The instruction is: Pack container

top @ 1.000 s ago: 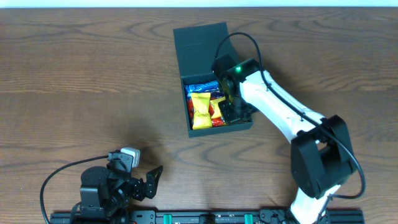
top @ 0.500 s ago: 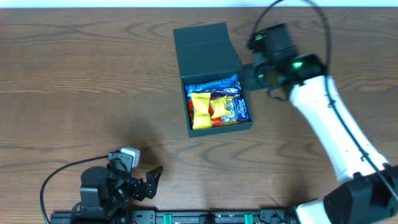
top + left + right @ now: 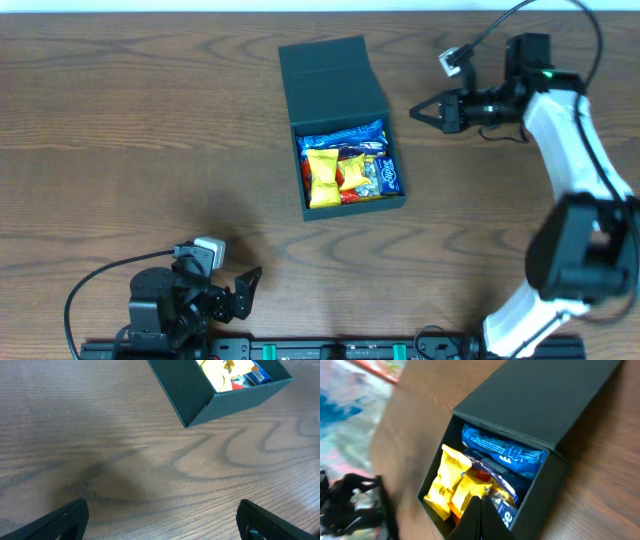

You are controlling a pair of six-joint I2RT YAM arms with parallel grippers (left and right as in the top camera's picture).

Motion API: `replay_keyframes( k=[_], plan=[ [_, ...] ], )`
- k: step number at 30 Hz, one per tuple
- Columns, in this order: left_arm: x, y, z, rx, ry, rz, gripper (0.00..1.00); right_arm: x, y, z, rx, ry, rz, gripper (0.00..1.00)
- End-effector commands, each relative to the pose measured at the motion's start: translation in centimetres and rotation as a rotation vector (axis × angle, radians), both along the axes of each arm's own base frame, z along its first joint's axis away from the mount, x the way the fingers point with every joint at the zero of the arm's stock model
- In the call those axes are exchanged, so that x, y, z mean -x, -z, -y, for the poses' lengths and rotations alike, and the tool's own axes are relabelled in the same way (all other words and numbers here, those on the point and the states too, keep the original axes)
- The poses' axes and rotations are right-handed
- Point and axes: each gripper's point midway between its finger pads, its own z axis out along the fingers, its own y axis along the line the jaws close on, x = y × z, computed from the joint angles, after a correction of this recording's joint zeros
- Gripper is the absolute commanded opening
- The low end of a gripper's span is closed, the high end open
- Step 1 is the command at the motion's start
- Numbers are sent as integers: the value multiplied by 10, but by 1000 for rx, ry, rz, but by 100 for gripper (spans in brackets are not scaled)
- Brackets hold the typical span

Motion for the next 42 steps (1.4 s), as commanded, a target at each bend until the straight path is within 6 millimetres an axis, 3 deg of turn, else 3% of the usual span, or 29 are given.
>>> replay_keyframes(
  k=[1, 6, 11, 17, 29, 35, 42],
  plan=[
    [-1, 1, -2, -3, -14, 0, 95, -21, -9, -8, -117, -34, 25, 1],
    [-1, 1, -2, -2, -14, -1, 95, -74, 2, -2, -137, 40, -21, 1],
    [-1, 1, -2, -2, -14, -1, 95, -105, 7, 3, -159, 97, -71, 1],
    [-1, 1, -2, -2, -14, -1, 95, -136, 36, 7, -226, 198, -258, 1],
    [-1, 1, -2, -2, -14, -1, 95, -140, 81, -4, -279, 181, -351, 1],
    [-1, 1, -2, -3, -14, -1, 95, -140, 113, -6, -167, 227, -387, 1],
    [-1, 1, -2, -3, -14, -1, 95, -136, 135, -8, -170, 248, -462, 1]
  ],
)
